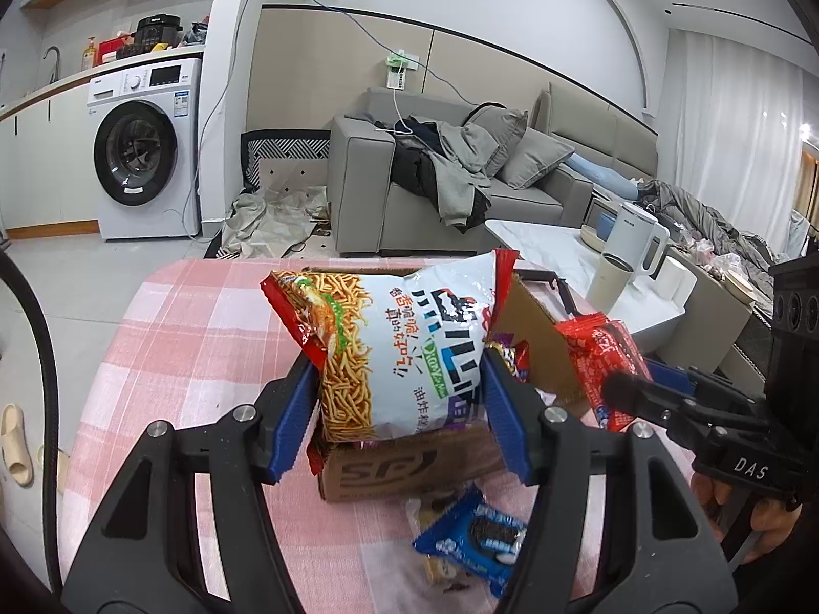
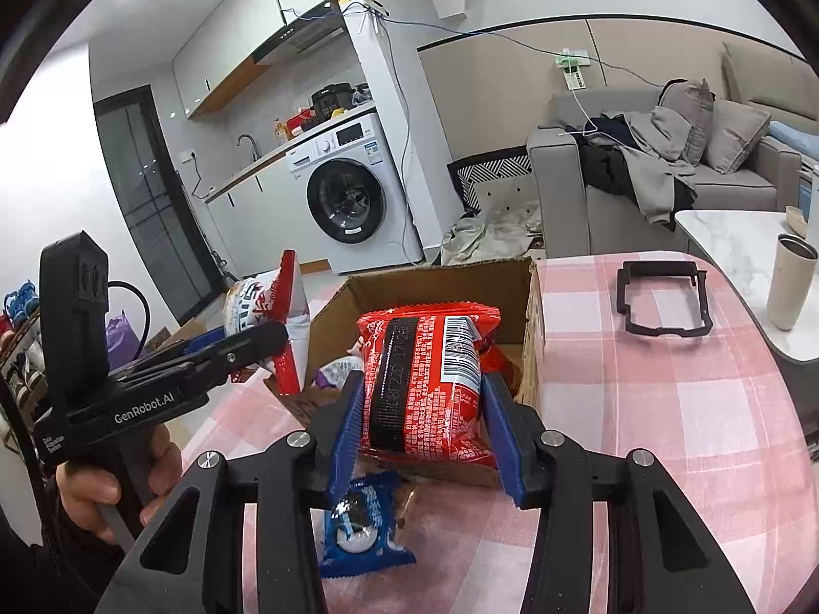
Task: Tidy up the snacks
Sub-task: 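Lift and carry the red pack and noodle packet over the box with both tools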
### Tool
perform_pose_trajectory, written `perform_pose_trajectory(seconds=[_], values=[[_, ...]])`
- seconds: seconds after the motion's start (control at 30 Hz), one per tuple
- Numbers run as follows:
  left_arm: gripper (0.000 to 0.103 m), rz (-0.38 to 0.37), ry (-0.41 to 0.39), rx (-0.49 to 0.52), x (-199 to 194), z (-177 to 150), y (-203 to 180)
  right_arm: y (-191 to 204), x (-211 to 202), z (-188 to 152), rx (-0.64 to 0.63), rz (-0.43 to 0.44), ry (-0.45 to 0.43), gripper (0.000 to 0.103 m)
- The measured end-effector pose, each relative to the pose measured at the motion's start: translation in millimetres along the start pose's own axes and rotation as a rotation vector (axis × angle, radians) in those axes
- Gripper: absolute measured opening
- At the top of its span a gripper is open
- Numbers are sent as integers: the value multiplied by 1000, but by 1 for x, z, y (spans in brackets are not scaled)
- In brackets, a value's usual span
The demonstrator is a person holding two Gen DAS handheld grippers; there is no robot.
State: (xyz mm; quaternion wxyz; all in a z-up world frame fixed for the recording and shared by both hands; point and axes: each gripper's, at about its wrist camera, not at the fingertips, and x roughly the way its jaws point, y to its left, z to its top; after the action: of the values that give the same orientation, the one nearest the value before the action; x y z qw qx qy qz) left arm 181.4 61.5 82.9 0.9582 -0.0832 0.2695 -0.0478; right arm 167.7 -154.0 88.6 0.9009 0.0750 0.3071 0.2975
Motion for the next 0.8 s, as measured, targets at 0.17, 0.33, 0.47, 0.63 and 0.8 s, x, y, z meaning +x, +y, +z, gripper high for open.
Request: perform_pose_trajectory(seconds=[0.17,0.33,0.47,0.63,0.8], values=[[59,-4,15,17,23,10,-2,0,13,8,-5,-3,8,46],[59,-1,20,32,45,20,-5,0,28,10,-11,-7,22,46],[59,-4,34,36,60,23,-3,-2,40,13,-10,-18,23,46],[59,7,44,52,80,31,-3,-7,52,16,2,-31,31,46],[59,9,66,56,101,35,-5,-9,59,18,0,-41,27,46]])
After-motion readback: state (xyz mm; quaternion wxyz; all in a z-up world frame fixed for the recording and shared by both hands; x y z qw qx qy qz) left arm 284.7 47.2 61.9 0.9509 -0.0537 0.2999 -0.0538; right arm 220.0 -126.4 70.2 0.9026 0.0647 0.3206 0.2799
